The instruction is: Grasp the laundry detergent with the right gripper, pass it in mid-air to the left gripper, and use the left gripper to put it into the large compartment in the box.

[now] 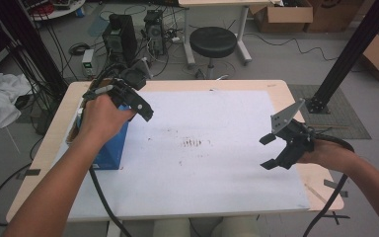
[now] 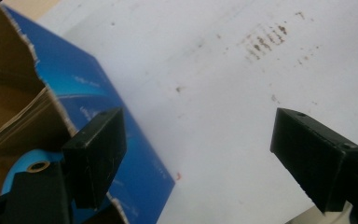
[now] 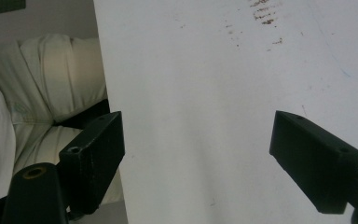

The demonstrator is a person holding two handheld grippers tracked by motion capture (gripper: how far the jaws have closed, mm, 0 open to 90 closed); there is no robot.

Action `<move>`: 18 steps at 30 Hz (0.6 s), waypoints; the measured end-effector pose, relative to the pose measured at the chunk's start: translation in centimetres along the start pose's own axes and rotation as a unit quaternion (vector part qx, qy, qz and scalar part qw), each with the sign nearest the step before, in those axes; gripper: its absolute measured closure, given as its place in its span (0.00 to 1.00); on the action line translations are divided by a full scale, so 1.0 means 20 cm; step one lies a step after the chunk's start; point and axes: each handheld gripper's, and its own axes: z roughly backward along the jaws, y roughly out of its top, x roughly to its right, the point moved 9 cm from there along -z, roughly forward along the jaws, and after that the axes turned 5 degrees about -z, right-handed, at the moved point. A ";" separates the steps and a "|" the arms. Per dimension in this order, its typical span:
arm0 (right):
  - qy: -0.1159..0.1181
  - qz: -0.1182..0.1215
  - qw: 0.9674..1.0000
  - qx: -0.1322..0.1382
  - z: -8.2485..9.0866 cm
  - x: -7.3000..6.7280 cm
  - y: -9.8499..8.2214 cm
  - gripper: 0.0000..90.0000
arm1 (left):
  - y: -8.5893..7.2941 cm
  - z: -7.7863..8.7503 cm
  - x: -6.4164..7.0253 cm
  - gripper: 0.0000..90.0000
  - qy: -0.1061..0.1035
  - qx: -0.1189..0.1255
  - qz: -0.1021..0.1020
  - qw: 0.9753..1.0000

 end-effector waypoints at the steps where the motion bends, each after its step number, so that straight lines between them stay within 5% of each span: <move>1: 0.000 0.001 1.000 0.000 0.00 0.00 0.00 0.19 | 0.01 -0.01 0.01 0.21 -0.002 -0.002 -0.004 1.000; 9: -0.001 -0.002 1.000 -0.002 -0.01 0.02 0.02 0.19 | 0.09 -0.06 0.13 0.21 -0.018 -0.004 -0.049 0.999; 18: -0.001 -0.007 1.000 -0.002 -0.02 0.03 0.03 0.19 | 0.15 -0.11 0.26 0.21 -0.032 -0.012 -0.109 0.993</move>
